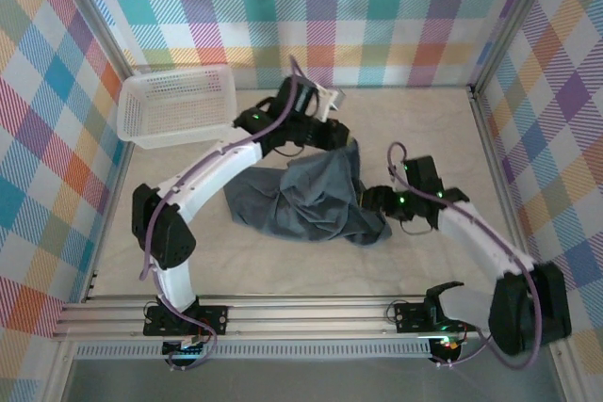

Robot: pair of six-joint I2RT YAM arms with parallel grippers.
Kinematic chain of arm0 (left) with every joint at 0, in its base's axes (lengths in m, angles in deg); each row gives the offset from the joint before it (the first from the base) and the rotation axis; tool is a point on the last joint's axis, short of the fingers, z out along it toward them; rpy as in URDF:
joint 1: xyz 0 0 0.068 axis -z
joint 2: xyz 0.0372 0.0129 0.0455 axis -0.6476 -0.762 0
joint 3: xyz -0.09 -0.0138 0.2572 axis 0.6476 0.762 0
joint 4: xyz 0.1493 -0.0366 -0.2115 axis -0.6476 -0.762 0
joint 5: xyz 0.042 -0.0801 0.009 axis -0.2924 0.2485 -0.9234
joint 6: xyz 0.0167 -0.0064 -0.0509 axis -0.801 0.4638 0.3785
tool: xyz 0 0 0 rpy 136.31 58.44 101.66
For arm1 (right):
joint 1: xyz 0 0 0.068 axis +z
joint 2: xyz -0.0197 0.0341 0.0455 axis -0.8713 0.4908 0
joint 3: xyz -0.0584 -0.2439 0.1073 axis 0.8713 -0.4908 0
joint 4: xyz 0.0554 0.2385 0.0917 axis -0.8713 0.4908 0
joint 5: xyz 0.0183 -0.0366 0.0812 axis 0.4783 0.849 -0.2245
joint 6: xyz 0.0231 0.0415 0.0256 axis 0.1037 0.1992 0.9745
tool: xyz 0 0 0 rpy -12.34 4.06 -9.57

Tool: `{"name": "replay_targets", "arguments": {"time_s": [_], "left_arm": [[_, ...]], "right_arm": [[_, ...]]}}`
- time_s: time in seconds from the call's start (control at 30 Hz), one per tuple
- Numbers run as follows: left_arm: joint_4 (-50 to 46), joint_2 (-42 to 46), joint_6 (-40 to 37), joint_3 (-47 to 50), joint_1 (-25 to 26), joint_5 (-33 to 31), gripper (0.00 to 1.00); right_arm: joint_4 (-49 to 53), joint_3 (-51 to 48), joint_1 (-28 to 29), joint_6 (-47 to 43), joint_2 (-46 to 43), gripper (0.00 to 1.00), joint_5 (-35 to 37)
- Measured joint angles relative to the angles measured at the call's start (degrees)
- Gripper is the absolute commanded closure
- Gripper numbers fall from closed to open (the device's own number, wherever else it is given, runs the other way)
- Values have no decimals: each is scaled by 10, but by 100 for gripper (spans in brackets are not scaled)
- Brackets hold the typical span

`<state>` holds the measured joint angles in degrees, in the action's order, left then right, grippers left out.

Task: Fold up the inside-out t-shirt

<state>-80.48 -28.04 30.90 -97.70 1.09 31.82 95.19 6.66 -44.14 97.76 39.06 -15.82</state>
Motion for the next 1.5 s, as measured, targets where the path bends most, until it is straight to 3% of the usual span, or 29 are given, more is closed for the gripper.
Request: {"name": "replay_targets", "arguments": {"time_s": [0.1, 0.3, 0.47, 0.6, 0.7, 0.83, 0.9, 1.0, 1.03, 1.1, 1.3, 1.43, 1.47, 1.5], "left_arm": [[-5, 1, -39, 18, 28, -12, 47], [25, 78, -67, 100, 30, -80, 43], [-16, 80, -24, 77, -20, -129, 42], [-57, 21, 13, 76, -73, -119, 37], [-97, -33, 36, 84, -78, -130, 36], [-121, -54, 63, 131, -78, -143, 46], [-119, -54, 75, 150, -81, -135, 60], [-106, -54, 92, 169, -88, -116, 94], [-103, -54, 96, 171, -90, -112, 100], [-94, -53, 100, 171, -95, -110, 100], [-85, -25, 100, 163, -129, -111, 100], [-84, -21, 85, 130, -164, -124, 100], [-84, -21, 78, 125, -171, -128, 100], [-85, -21, 71, 122, -175, -132, 100]], "right_arm": [[15, -11, 0, 12, -81, 30, 33], [12, 53, 0, -9, -135, 25, 76], [19, 128, -37, -6, -21, 30, 49], [1, 145, -76, 11, 119, 31, -3], [-5, 143, -89, 16, 203, 35, -37], [-10, 143, -90, 13, 266, 53, -71], [-16, 142, -90, 14, 277, 66, -92], [-30, 142, -90, 15, 283, 86, -134], [-35, 142, -90, 15, 283, 92, -148], [-39, 143, -90, 15, 282, 100, -170], [-64, 136, -82, 26, 206, 100, -234], [-91, 136, -38, 36, 131, 100, -276], [-98, 136, -29, 42, 117, 95, -282], [-103, 136, -19, 44, 105, 78, -284]]}}
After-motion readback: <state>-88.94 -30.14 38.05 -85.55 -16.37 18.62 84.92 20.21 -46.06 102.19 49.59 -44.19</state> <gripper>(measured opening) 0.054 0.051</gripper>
